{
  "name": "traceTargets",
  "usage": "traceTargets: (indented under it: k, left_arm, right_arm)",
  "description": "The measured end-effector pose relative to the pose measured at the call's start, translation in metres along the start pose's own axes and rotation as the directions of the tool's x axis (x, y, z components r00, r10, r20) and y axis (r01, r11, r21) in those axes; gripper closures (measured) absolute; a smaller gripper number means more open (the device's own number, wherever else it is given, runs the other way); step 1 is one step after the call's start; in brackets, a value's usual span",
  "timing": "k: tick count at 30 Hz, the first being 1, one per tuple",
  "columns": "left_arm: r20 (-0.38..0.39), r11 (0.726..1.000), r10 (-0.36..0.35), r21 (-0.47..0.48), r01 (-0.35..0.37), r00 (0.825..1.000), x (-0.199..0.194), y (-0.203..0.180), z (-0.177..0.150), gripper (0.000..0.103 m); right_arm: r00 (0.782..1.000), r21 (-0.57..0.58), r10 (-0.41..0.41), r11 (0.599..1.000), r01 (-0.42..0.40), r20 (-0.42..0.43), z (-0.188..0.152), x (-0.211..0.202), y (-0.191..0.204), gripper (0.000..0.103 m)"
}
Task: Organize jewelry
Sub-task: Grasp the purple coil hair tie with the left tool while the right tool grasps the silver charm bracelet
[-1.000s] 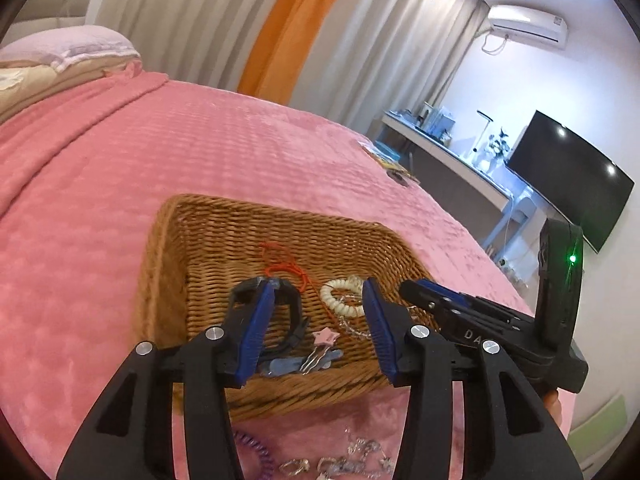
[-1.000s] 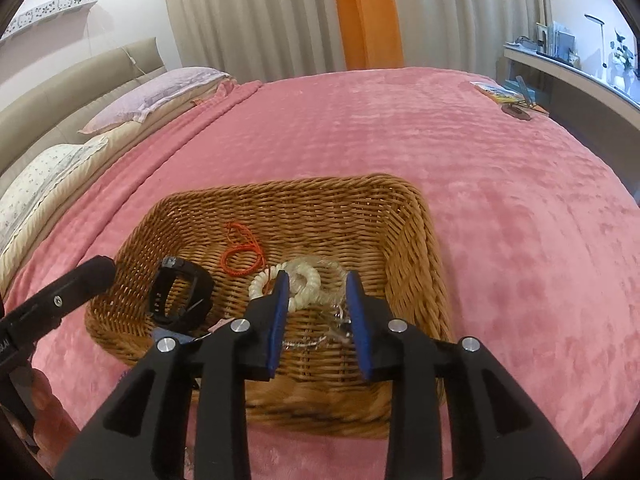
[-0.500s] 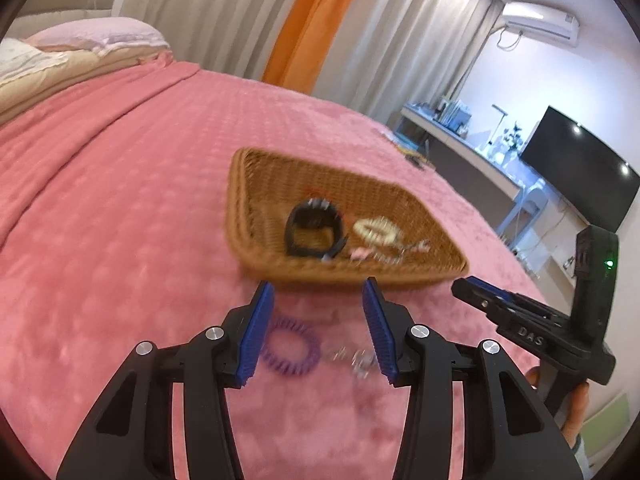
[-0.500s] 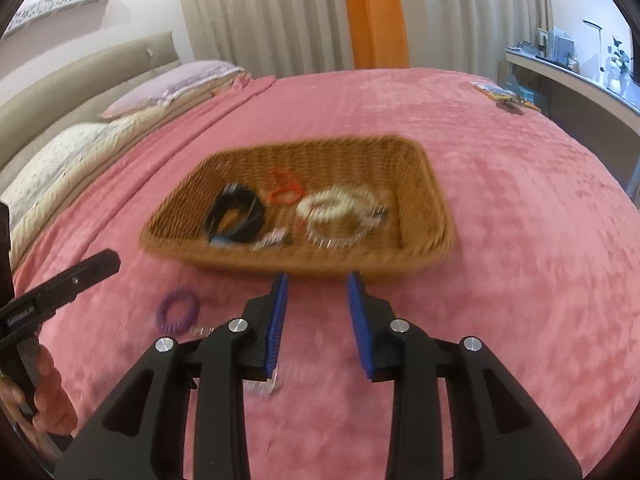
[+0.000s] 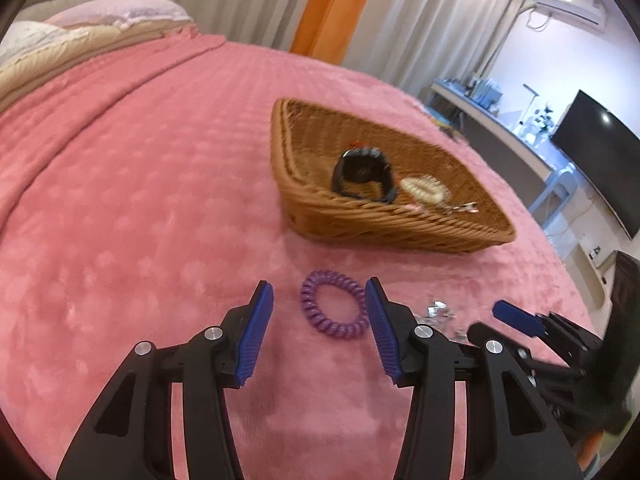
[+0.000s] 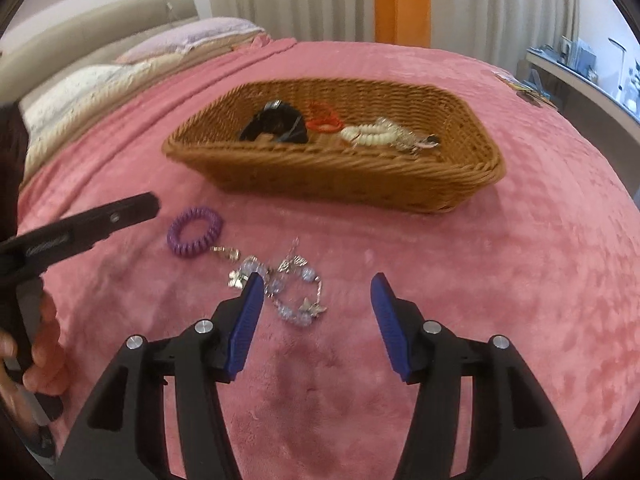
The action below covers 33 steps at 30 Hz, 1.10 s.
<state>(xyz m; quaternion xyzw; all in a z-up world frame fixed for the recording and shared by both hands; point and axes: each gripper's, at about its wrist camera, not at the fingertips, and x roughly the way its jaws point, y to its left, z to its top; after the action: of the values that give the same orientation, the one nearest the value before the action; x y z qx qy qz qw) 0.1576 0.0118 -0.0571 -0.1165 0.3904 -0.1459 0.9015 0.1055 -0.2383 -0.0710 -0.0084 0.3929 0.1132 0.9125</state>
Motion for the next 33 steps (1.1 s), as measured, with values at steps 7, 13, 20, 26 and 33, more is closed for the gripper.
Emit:
traceTargets:
  k: [7, 13, 20, 26, 33]
  left_arm:
    - [-0.04, 1.0, 0.013, -0.013, -0.013, 0.999, 0.021, 0.0, 0.005, 0.057]
    - [-0.076, 0.998, 0.053, 0.024, -0.052, 0.996, 0.034, -0.005, 0.001, 0.058]
    - [-0.077, 0.995, 0.09, 0.038, -0.087, 0.993, 0.037, -0.009, -0.001, 0.075]
    - [-0.074, 0.995, 0.091, 0.051, -0.087, 0.993, 0.036, -0.01, -0.003, 0.087]
    - [-0.072, 0.994, 0.096, 0.054, -0.092, 0.993, 0.037, -0.012, -0.004, 0.091]
  right_arm:
    - [0.999, -0.044, -0.025, 0.999, 0.023, -0.043, 0.003, 0.017, 0.011, 0.051]
    - [0.994, -0.069, -0.074, 0.995, 0.069, -0.074, 0.007, 0.03, 0.018, 0.051]
    - [0.994, 0.009, -0.073, 0.997, 0.074, -0.081, 0.006, 0.032, 0.003, 0.082]
    - [0.995, 0.054, -0.082, 0.995, 0.085, -0.058, 0.004, 0.027, -0.008, 0.089]
    - [0.996, 0.075, -0.085, 0.993, 0.087, -0.038, 0.004, 0.024, -0.011, 0.092]
